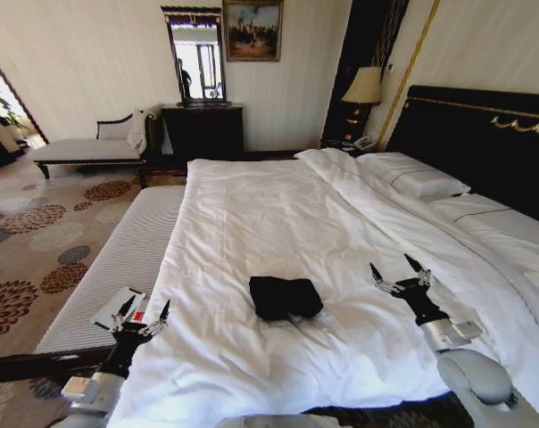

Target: Fold the clothes on the bed.

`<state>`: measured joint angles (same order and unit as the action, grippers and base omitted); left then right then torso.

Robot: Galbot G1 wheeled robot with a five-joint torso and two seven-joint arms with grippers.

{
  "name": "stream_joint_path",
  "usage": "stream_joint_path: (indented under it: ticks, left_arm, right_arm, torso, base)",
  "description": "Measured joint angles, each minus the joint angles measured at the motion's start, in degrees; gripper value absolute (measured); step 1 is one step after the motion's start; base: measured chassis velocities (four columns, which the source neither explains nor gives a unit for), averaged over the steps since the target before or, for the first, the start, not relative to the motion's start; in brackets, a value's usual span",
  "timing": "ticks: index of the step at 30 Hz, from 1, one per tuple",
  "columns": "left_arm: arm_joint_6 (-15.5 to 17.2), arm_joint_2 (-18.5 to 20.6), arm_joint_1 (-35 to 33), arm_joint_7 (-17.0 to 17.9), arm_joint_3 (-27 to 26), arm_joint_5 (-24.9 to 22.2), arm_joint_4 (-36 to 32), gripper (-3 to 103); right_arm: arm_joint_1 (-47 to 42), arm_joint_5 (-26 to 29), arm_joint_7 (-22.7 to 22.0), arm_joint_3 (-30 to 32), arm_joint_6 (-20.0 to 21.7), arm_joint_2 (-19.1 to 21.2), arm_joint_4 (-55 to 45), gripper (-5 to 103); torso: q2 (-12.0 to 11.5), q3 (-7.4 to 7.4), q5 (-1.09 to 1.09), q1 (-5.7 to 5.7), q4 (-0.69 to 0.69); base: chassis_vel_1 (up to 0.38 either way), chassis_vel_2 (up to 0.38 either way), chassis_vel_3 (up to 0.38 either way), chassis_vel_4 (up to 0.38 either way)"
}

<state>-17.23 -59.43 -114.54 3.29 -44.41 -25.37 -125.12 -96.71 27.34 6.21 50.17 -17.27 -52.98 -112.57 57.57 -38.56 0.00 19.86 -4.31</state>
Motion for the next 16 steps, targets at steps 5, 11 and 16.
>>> stream_joint_path:
  ticks: [5,11,16]
  left_arm:
    - [0.0,0.0,0.0,0.0,0.0,0.0,0.0,100]
    - [0.0,0.0,0.0,0.0,0.0,0.0,0.0,100]
    - [0.0,0.0,0.0,0.0,0.0,0.0,0.0,100]
  right_arm:
    - [0.05,0.05,0.0,-0.05,0.07,0.04,0.0,100]
    - [0.07,0.1,0.0,-0.08,0.15,0.07,0.0,100]
    - [0.09,0.12,-0.01,-0.1,0.18,0.09,0.02,100]
  torso:
    - [0.0,0.0,0.0,0.0,0.0]
    - [0.0,0.0,0.0,0.0,0.0]
    - [0.0,0.0,0.0,0.0,0.0]
  base:
    - [0.0,0.0,0.0,0.0]
    - [0.0,0.0,0.0,0.0]
    - [0.0,0.0,0.0,0.0]
